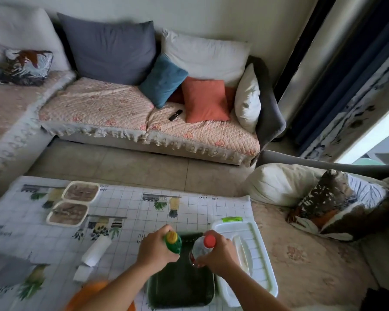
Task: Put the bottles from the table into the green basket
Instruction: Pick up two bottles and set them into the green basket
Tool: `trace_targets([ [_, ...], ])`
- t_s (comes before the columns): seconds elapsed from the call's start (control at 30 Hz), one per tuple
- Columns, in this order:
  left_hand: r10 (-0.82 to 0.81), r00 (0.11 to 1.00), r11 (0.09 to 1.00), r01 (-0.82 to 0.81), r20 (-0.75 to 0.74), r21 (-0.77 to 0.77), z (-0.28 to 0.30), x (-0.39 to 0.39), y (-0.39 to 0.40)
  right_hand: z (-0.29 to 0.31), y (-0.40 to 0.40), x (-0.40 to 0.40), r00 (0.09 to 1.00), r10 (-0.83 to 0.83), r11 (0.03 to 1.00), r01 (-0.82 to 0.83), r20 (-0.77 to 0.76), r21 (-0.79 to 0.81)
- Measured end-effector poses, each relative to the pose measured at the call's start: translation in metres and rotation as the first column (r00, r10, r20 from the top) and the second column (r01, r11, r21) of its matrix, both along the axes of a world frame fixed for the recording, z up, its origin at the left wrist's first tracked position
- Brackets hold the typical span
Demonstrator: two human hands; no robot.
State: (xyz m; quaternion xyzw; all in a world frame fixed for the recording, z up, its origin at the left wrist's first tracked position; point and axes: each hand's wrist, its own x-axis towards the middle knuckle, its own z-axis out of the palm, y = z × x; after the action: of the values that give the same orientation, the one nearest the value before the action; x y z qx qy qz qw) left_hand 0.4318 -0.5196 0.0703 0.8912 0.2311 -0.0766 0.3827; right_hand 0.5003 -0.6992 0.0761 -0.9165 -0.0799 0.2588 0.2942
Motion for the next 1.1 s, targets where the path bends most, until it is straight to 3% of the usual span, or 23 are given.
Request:
trace_targets([
  [0.37, 0.166, 0.986, 0.986, -0.165, 0.02, -0.029, -0.077, 0.01, -0.004, -0.085, 0.023, 0.01, 0.998, 0.023, 1.0, -0.024, -0.06, -0.012],
  [0.57, 0.177, 0.984, 0.983, -0.177, -0.002, -0.039, -0.109, 0.008, -0.004, -0.117, 0.026, 0.013, 1.0, -0.011, 1.0, 0.011, -0.026, 0.006],
  [0.93, 0.182, 0.983, 0.978, -0.183, -0.02, -0.101, -0.132, 0.015, 0.0, -0.135, 0.031, 0.012, 1.0, -0.002, 1.0, 0.002, -0.019, -0.005],
  [1.1, 0.151, 0.988, 0.983, -0.151, -0.014, -0.107, -0.139, 0.024, -0.001, -0.138, 0.038, 0.01, 0.997, -0.07, 0.997, 0.07, -0.01, 0.015],
])
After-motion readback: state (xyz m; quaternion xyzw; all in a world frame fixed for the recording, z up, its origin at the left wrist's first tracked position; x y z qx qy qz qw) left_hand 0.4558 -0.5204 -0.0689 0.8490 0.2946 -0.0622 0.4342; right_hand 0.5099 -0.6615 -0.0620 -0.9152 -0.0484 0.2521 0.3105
